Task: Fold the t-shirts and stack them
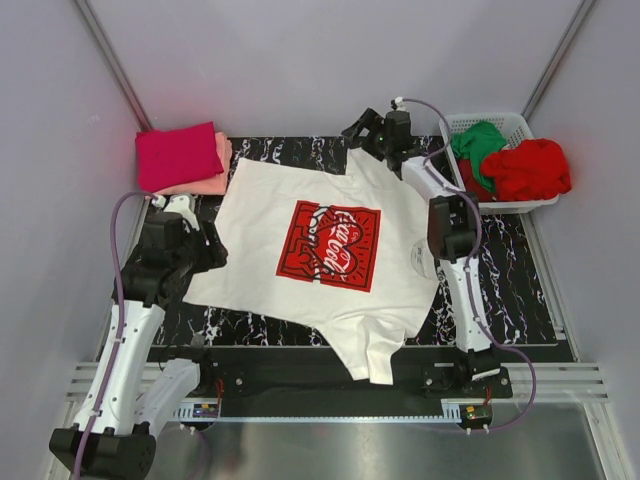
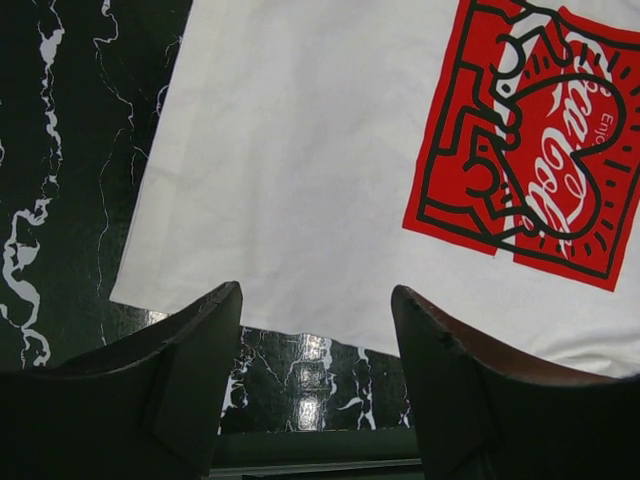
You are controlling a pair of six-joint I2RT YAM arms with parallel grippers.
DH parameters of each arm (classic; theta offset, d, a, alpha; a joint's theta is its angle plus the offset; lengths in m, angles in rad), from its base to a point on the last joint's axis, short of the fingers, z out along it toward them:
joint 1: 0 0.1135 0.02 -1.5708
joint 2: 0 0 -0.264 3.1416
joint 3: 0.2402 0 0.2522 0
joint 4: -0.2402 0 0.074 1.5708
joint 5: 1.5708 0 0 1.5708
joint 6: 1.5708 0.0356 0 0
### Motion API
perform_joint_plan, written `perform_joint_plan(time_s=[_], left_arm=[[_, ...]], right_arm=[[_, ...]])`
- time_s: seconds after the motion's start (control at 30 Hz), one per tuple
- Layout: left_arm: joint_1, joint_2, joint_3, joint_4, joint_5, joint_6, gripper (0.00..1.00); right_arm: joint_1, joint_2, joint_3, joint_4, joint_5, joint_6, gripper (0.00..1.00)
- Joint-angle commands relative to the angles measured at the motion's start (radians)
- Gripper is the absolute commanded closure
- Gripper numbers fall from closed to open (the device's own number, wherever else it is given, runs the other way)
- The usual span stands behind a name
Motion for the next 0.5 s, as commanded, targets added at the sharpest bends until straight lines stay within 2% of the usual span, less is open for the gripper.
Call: perform_joint_plan(time_s=[0.0,0.03,0.1,0.13,0.23,0.37,0.47], left_arm=[[0.0,0.012,0.001,0.035,-0.054,-0.004,0.33],[0.0,0.021,0.001,0.032,-0.066,-0.006,0.33],[0.0,0.059,0.004,0.026,-0.08,-0.018,0.32],[0.0,0.105,0.005,0.02,-0.079,-0.021,0.32],[0.0,0.191,0.033,0.002,-0.062,-0.04,0.33],[0.0,0.349,0.022,0.087,0.056,-0.11,0.36],[0.0,0.432,-0.001,0.179,0.099,-0.165,0.36]], right_arm=[[-0.02,-0.314,-0.105,-0.058,0.113,-0.114,0.0],[-0.018,-0.348,-0.124,-0.198,0.138,-0.13,0.0],[-0.02,-0.444,-0.192,-0.324,0.216,-0.163,0.0],[-0.018,-0.475,-0.22,-0.439,0.248,-0.17,0.0],[-0.018,-0.566,-0.324,-0.617,0.291,-0.213,0.0],[-0.018,-0.632,-0.444,-0.721,0.29,-0.239,0.0],[-0.018,-0.621,-0.499,-0.758,0.253,-0.246,0.0]])
